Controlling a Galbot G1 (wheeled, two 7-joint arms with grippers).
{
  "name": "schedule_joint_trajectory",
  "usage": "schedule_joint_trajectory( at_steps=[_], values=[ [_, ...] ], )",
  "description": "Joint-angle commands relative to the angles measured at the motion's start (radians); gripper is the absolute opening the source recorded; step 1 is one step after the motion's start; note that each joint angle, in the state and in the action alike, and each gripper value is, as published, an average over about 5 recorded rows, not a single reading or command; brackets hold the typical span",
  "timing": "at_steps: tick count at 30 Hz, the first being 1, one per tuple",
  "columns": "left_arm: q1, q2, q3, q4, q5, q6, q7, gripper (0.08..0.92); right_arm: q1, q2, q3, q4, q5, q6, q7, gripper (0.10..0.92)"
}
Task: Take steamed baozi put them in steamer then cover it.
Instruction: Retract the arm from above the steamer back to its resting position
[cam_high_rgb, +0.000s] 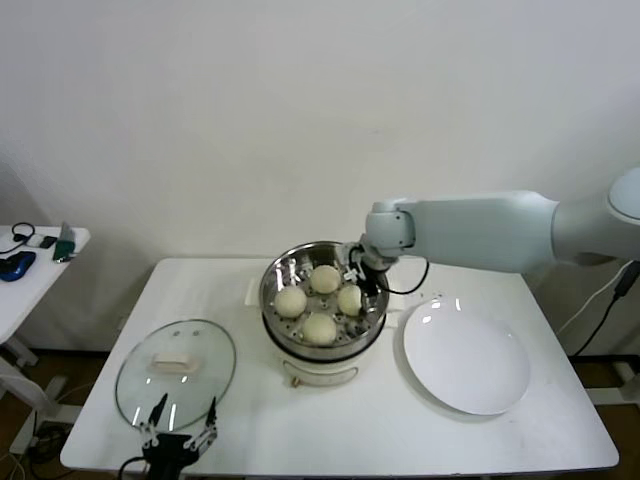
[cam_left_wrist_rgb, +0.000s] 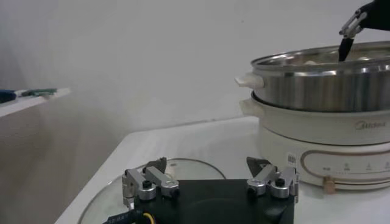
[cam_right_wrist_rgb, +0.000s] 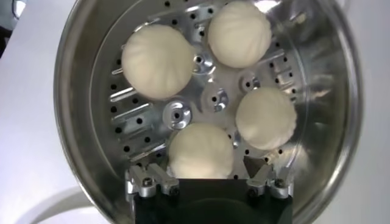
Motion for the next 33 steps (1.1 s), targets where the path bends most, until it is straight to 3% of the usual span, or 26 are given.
schedule_joint_trajectory(
  at_steps=[1, 8, 15, 21, 28, 33],
  values=[
    [0.002, -0.001, 0.003, -0.006, -0.001, 0.01, -0.007, 0.823, 0.092, -0.043, 0.031, 0.015, 0.146, 0.027, -0.062, 0.821],
    [0.007, 0.003, 0.018, -0.016, -0.007, 0.037, -0.015, 0.823, 0.165, -0.188, 0.137, 0.07, 0.278, -0.015, -0.021, 0.823],
    [0.0, 0.016, 0.021, -0.007, -0.005, 0.034, -0.01, 0.823, -0.048, -0.404, 0.402, 0.143, 0.304, 0.002, 0.48, 0.823],
    [-0.017, 0.033, 0.025, -0.009, -0.052, 0.067, -0.017, 0.823, -0.414, -0.595, 0.83, 0.219, 0.3, 0.023, 0.696, 0.823],
    [-0.071, 0.05, 0.018, -0.008, -0.097, 0.09, -0.056, 0.823, -1.041, -0.782, 1.409, 0.336, 0.172, 0.07, 0.716, 0.823],
    [-0.094, 0.074, 0.012, -0.016, -0.147, 0.097, -0.061, 0.823, -1.676, -0.775, 2.005, 0.382, 0.062, 0.165, 0.639, 0.823]
  ],
)
